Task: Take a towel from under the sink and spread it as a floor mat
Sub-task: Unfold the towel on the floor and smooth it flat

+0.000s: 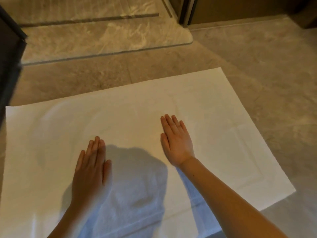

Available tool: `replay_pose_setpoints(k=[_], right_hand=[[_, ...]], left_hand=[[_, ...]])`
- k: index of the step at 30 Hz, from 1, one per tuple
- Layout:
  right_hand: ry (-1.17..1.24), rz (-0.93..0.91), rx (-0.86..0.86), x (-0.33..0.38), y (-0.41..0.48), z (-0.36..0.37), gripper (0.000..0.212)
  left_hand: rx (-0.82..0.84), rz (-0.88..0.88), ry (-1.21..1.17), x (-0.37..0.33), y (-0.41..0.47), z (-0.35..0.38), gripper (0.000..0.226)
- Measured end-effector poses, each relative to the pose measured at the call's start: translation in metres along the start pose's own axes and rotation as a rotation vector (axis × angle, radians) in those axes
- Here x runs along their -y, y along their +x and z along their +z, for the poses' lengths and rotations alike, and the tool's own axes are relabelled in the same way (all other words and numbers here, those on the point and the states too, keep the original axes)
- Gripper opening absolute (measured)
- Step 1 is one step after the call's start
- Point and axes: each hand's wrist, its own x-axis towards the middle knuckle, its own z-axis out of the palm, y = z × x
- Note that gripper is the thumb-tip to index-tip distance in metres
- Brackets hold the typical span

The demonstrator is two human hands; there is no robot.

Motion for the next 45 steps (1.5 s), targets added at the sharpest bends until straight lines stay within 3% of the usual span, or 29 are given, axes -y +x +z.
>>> replay_pose_setpoints(k=[6,13,22,25,30,32,39,45], right_hand=[[0.004,-0.168,0.016,0.016,0.013,0.002,0.055],[0.066,-0.119,0.020,0.036,-0.031,0.008,0.055],[0.024,0.004,0.002,0.004,-0.095,0.004,0.055],[0.021,0.021,-0.012,0.004,-0.095,0.004,0.055],[0.021,-0.001,-0.011,0.001,-0.094,0.004,0.055],[0.024,-0.015,-0.017,-0.003,-0.094,0.004,0.055],[0.020,-0.005,-0.043,-0.002,-0.096,0.006,0.054],[-0.002,-0.008,-0.027,-0.001,-0.096,0.006,0.054]], left_hand=[[0.004,-0.007,0.031,0.005,0.002,0.004,0.063],[0.032,-0.045,0.021,0.004,0.000,0.005,0.062],[0.007,-0.061,0.054,0.001,0.002,0.002,0.064],[-0.008,-0.113,0.036,-0.031,-0.001,-0.005,0.061],[0.017,0.237,-0.040,-0.149,-0.021,0.005,0.062],[0.065,0.220,-0.045,-0.171,-0.023,0.014,0.065],[0.102,0.141,-0.004,-0.123,-0.043,0.028,0.064],[0.000,-0.018,-0.080,-0.063,-0.083,0.018,0.058]])
